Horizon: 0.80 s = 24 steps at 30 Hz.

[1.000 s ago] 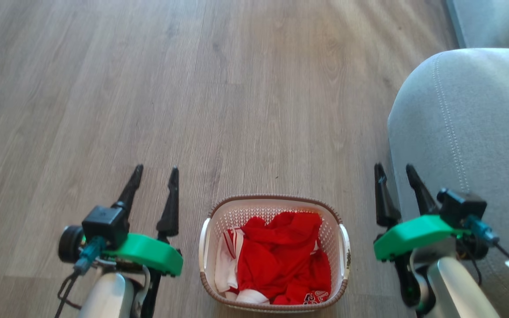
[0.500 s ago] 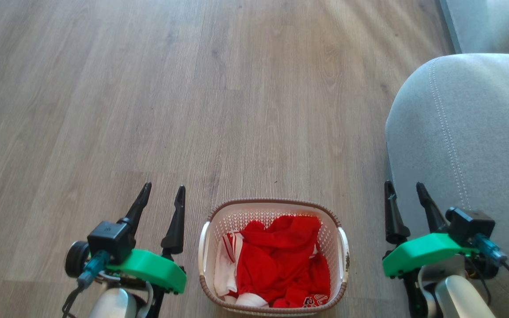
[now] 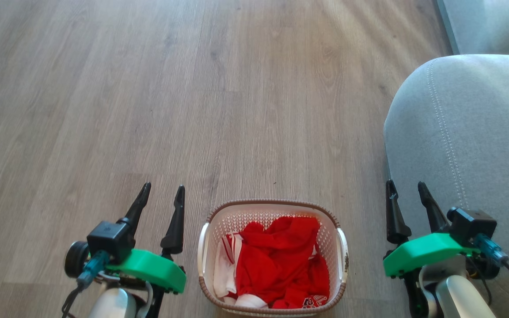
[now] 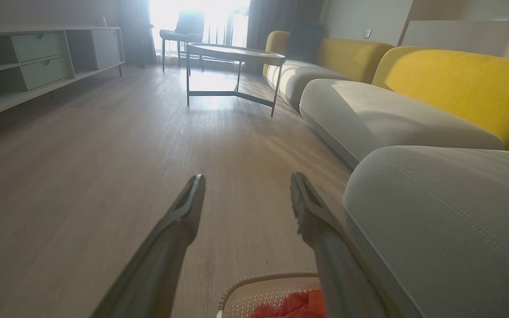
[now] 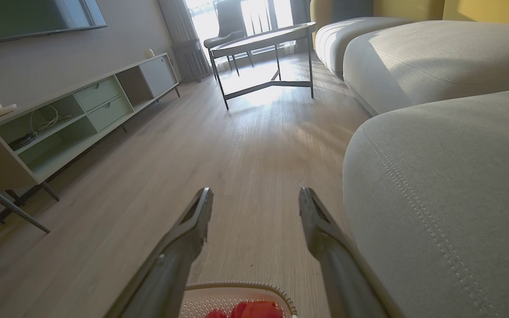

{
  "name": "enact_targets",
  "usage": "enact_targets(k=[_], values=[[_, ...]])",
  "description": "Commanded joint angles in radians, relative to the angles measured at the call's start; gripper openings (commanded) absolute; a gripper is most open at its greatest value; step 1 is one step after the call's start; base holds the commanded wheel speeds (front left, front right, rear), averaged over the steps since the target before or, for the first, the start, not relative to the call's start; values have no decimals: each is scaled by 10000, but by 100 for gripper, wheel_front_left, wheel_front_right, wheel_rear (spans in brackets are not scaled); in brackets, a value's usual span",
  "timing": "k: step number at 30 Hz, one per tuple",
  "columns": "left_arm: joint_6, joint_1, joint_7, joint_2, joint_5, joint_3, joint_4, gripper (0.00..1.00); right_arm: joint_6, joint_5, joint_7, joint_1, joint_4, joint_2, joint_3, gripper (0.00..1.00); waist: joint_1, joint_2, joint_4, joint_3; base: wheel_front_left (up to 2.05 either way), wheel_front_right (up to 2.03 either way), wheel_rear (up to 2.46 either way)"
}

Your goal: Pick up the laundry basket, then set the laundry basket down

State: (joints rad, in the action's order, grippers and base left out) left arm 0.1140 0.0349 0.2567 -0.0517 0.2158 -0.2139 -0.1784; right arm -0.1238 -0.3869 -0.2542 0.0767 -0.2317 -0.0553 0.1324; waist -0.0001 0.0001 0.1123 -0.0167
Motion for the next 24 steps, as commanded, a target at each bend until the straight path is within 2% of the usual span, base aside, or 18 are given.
enact_targets(k=[1, 24], values=[[-27, 345, 51, 14, 9, 366, 359, 100, -69, 70, -76, 240, 361, 51, 247, 100, 1, -1, -8, 5, 0, 0, 0], [-36, 362, 51, 14, 268, 355, 413, 100, -69, 173, -76, 312, 336, 51, 225, 100, 1, -1, -55, 24, 0, 0, 0]])
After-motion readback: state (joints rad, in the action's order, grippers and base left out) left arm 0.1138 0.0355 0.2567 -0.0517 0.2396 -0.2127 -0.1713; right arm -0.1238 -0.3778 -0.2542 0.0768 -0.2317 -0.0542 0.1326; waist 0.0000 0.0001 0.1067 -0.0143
